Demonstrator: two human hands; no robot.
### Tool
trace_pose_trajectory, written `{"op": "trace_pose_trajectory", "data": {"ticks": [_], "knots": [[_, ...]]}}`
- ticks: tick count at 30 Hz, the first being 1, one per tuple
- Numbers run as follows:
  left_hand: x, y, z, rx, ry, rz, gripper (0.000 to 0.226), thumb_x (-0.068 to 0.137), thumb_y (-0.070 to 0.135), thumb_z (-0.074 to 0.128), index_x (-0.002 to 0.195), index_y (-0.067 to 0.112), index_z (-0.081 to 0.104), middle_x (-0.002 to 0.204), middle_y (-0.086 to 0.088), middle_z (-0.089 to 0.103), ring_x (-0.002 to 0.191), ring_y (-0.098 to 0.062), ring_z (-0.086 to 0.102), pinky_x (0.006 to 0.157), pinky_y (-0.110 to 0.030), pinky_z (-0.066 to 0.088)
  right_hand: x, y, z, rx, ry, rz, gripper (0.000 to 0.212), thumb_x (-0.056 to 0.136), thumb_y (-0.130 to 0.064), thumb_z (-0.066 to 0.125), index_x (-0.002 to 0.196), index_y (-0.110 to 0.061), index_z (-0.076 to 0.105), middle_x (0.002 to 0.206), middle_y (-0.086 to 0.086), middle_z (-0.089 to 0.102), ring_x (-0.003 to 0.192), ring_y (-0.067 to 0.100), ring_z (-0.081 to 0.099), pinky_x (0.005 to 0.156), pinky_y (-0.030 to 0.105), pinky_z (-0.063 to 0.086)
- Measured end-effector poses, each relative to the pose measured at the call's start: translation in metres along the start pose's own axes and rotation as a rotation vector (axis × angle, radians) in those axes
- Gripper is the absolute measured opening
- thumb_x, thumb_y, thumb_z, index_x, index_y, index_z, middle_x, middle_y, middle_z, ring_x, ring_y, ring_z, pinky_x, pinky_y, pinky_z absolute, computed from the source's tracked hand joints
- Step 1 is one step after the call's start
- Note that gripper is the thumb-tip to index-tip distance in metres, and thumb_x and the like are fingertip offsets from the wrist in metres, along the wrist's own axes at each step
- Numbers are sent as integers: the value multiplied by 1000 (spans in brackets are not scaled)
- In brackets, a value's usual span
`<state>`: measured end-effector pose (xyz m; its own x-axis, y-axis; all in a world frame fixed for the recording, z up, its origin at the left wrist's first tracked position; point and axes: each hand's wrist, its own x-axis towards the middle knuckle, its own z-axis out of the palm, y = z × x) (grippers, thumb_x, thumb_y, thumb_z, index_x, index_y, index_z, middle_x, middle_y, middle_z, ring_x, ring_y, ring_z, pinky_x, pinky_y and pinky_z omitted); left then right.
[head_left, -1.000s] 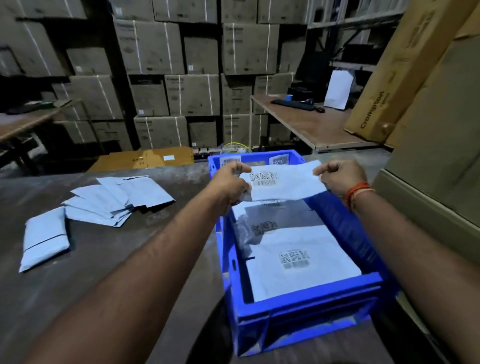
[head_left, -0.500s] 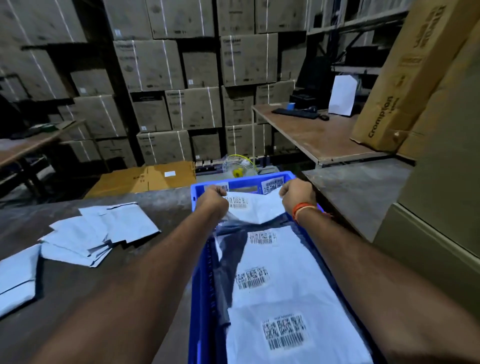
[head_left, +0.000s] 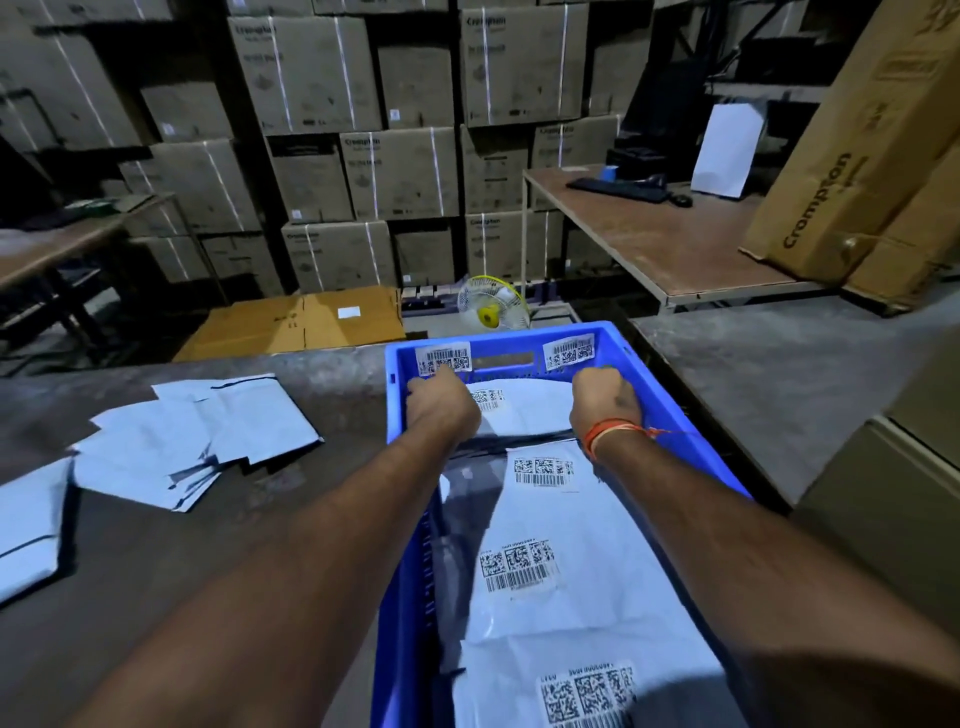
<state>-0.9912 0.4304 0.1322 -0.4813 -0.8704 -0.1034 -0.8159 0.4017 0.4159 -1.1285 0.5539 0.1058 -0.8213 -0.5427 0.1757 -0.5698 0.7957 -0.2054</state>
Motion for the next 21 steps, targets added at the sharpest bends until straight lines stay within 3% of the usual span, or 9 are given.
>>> {"op": "trace_pose_trajectory", "data": {"ticks": [6,12,16,21], "knots": [[-21,-9,-45,-102,191,272,53,87,0,58,136,21,53,140,-14,41,114,-34,57,96,-42,54,-19,-35,-48,156,80,-203,23,81,-8,56,98,-13,72,107,16,64,101,36,64,84,36,52],[-41,-56,-101,-136,306,260,47,87,12,62,132,26,59,135,-12,46,117,-34,56,97,-38,47,-49,-108,-97,202,195,-433,25,81,-13,60,98,-18,77,102,17,67,100,36,63,83,35,50],[-55,-138,-133,-71,334,179,45,83,15,60,127,26,62,130,-11,54,114,-32,59,89,-35,49,-89,-199,-93,221,110,-585,26,79,-16,59,98,-18,78,102,15,69,98,35,65,83,33,51],[-58,-225,-149,-70,268,108,44,81,10,55,121,21,68,123,-9,65,101,-29,66,78,-33,54,-128,-283,-54,211,-87,-619,25,79,-18,56,93,-17,77,96,11,72,92,31,68,79,31,55]]}}
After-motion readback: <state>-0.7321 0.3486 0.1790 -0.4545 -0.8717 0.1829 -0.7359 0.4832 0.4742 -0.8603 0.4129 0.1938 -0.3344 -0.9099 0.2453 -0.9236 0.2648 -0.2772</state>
